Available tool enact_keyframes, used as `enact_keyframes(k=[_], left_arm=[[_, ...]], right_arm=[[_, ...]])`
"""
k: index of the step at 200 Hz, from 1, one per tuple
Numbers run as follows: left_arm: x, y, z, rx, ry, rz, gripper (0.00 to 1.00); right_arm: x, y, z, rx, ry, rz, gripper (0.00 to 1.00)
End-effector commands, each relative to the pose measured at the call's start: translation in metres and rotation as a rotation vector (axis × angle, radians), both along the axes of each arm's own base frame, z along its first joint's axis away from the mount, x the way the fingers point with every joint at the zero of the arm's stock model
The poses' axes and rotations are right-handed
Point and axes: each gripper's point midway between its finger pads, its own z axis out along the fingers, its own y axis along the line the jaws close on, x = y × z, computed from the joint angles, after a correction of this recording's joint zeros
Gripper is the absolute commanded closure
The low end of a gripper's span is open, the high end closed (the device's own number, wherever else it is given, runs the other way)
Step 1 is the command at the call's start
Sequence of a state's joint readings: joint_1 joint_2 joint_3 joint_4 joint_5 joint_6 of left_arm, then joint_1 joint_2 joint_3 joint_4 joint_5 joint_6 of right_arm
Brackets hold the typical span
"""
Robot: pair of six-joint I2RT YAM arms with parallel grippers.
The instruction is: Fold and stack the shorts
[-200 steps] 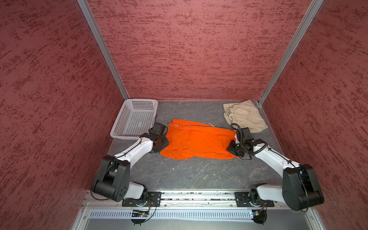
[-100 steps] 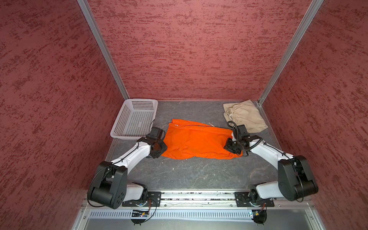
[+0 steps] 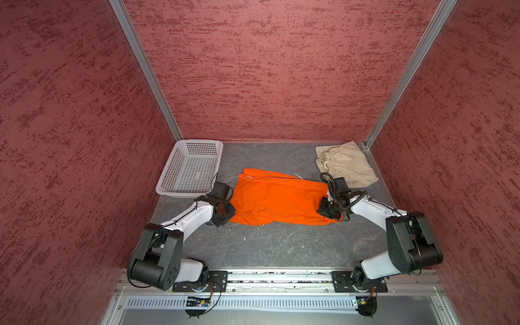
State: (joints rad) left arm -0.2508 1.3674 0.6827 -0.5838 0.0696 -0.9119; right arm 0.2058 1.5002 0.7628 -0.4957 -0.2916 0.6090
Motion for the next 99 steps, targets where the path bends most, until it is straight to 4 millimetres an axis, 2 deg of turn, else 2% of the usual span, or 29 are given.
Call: enact_keyframes(k=[1, 31, 73, 99], left_arm=[[-0.002, 0.008, -0.003, 0.016, 0.003, 0.02, 0.77], [-0.003, 0.017, -0.006, 0.048, 0.013, 0.018, 1.0], [-0.012, 0.029, -0.007, 0.084, 0.033, 0.025, 1.0], [-0.013, 0.024, -0.002, 0.04, 0.016, 0.029, 1.0]], right_arm=[[-0.002, -0.002, -0.005, -0.008, 0.009, 0.002, 0.81], [-0.005, -0.02, -0.006, -0.055, 0.024, -0.019, 0.82], [-0.015, -0.038, -0.013, -0.075, 0.066, -0.034, 0.82], [-0.016, -0.039, -0.012, -0.065, 0.065, -0.037, 0.82]])
